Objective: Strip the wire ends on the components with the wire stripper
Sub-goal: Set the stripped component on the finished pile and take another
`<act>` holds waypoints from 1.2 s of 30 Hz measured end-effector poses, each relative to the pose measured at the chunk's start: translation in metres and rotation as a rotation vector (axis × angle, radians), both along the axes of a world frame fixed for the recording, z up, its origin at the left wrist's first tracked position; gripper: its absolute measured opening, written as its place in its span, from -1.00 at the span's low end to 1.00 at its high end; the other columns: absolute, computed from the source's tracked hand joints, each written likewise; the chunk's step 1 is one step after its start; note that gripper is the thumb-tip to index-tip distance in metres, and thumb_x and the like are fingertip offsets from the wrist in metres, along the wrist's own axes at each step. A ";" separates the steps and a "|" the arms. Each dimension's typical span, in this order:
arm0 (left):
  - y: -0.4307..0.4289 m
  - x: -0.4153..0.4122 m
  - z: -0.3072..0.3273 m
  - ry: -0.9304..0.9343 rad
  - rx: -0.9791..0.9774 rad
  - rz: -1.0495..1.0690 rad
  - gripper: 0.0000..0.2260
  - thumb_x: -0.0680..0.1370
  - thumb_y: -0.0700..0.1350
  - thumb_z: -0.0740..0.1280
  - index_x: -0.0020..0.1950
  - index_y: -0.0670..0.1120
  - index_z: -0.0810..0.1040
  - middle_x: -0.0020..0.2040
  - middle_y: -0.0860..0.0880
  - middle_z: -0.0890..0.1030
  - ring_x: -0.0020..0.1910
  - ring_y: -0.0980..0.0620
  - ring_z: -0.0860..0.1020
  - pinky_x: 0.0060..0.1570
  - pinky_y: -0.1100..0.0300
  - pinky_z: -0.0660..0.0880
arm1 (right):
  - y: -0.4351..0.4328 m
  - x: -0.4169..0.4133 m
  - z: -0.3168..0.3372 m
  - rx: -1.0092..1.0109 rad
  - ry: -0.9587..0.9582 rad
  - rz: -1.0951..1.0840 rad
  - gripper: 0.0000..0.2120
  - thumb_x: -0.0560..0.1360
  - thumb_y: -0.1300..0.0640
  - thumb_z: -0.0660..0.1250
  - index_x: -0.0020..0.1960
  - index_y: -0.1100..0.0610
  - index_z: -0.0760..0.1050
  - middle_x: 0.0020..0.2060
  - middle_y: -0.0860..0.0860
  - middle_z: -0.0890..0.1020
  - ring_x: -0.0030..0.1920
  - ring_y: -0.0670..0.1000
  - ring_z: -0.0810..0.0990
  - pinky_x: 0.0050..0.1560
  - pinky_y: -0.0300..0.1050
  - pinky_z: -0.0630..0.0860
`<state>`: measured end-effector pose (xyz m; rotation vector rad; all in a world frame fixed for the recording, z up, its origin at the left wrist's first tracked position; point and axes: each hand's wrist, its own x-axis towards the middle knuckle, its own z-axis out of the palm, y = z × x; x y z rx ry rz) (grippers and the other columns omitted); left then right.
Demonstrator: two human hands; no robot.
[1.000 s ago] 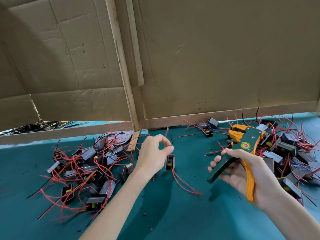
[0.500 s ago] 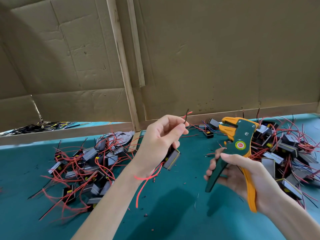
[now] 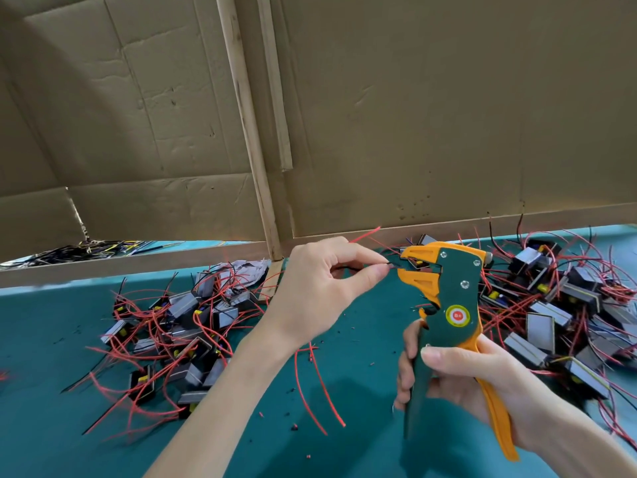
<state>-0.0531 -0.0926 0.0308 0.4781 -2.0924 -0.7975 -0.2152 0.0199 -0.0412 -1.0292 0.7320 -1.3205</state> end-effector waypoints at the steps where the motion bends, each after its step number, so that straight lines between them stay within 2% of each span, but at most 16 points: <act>1: 0.001 0.000 0.000 -0.009 -0.003 -0.010 -0.94 0.46 -0.18 0.47 -0.18 -0.03 0.71 -0.36 0.17 0.53 -0.41 0.24 0.43 -0.33 0.47 0.27 | 0.000 0.001 0.000 0.001 0.003 -0.006 -0.69 0.28 0.12 0.60 -0.13 0.25 0.55 -0.28 0.33 0.55 -0.25 0.29 0.59 -0.12 0.21 0.56; 10: 0.000 0.001 -0.001 -0.050 0.050 -0.034 -0.92 0.47 -0.19 0.47 -0.19 -0.03 0.70 -0.29 0.07 0.62 -0.31 0.17 0.54 -0.26 0.32 0.43 | 0.001 0.002 0.001 0.016 0.046 -0.027 -0.65 0.24 0.12 0.62 -0.17 0.27 0.53 -0.32 0.34 0.53 -0.30 0.28 0.57 -0.16 0.22 0.55; 14: 0.000 0.001 -0.001 -0.078 0.042 -0.033 -0.94 0.46 -0.21 0.47 -0.19 -0.08 0.71 -0.34 0.17 0.58 -0.33 0.20 0.54 -0.27 0.36 0.42 | 0.001 0.002 -0.002 0.007 0.081 -0.021 -0.69 0.31 0.12 0.58 -0.15 0.27 0.52 -0.31 0.33 0.54 -0.28 0.30 0.57 -0.13 0.22 0.55; 17: 0.001 0.002 0.001 -0.087 0.029 -0.042 -0.96 0.46 -0.23 0.47 -0.17 -0.12 0.71 -0.35 0.15 0.56 -0.33 0.18 0.52 -0.27 0.35 0.40 | 0.002 0.002 -0.003 0.036 0.110 -0.042 -0.68 0.33 0.10 0.58 -0.16 0.26 0.51 -0.33 0.32 0.54 -0.29 0.30 0.56 -0.15 0.21 0.54; 22: 0.001 0.004 0.003 -0.114 0.036 -0.068 -0.97 0.47 -0.23 0.46 -0.16 -0.16 0.71 -0.34 0.09 0.56 -0.34 0.12 0.50 -0.29 0.31 0.39 | 0.007 0.010 -0.002 0.106 0.149 -0.154 -0.59 0.17 -0.02 0.67 -0.30 0.18 0.50 -0.50 0.26 0.46 -0.49 0.20 0.50 -0.36 0.08 0.52; 25: 0.000 0.006 0.004 -0.136 0.084 -0.112 -0.94 0.51 -0.19 0.42 -0.13 -0.14 0.68 -0.26 -0.04 0.63 -0.26 -0.10 0.55 -0.22 0.11 0.48 | 0.010 0.022 0.003 0.124 0.112 -0.209 -0.62 0.16 0.03 0.62 -0.38 0.20 0.46 -0.57 0.23 0.40 -0.58 0.16 0.44 -0.49 -0.01 0.46; 26: 0.000 0.007 0.004 -0.147 0.095 -0.129 -0.92 0.54 -0.15 0.39 -0.10 -0.12 0.66 -0.25 -0.07 0.63 -0.27 -0.11 0.53 -0.22 0.10 0.46 | 0.011 0.026 0.003 0.134 0.100 -0.243 -0.62 0.15 0.03 0.60 -0.41 0.20 0.43 -0.59 0.21 0.37 -0.62 0.13 0.40 -0.53 -0.04 0.43; 29: -0.005 0.008 0.000 -0.180 0.142 -0.141 -0.79 0.66 -0.13 0.16 0.01 -0.04 0.59 -0.25 -0.01 0.54 -0.42 0.14 0.38 -0.32 0.22 0.32 | 0.010 0.031 0.001 0.150 0.100 -0.354 -0.55 0.13 -0.03 0.56 -0.47 0.19 0.32 -0.63 0.13 0.28 -0.68 0.06 0.29 -0.60 -0.15 0.34; 32: -0.007 0.004 -0.006 -0.139 0.173 -0.135 -0.76 0.69 -0.20 0.01 0.12 0.01 0.44 -0.25 0.01 0.50 -0.47 0.16 0.25 -0.35 0.24 0.27 | 0.008 0.027 0.003 0.116 0.048 -0.281 -0.61 0.13 0.02 0.60 -0.39 0.22 0.44 -0.54 0.24 0.40 -0.58 0.17 0.43 -0.50 0.00 0.49; 34: -0.009 0.002 -0.009 -0.082 0.179 -0.106 -0.77 0.69 -0.22 0.00 0.18 0.09 0.31 -0.25 0.00 0.51 -0.48 0.12 0.22 -0.40 0.22 0.26 | 0.004 0.022 0.004 0.109 -0.051 -0.240 -0.66 0.14 0.11 0.58 -0.26 0.26 0.50 -0.40 0.33 0.49 -0.42 0.28 0.53 -0.34 0.14 0.57; 36: -0.012 0.002 -0.009 -0.026 0.216 -0.099 -0.76 0.68 -0.23 0.02 0.18 0.12 0.24 -0.26 -0.02 0.52 -0.51 0.13 0.22 -0.44 0.26 0.25 | 0.000 0.018 0.004 0.112 -0.104 -0.251 -0.67 0.16 0.21 0.52 -0.18 0.29 0.48 -0.34 0.35 0.51 -0.37 0.32 0.55 -0.28 0.18 0.59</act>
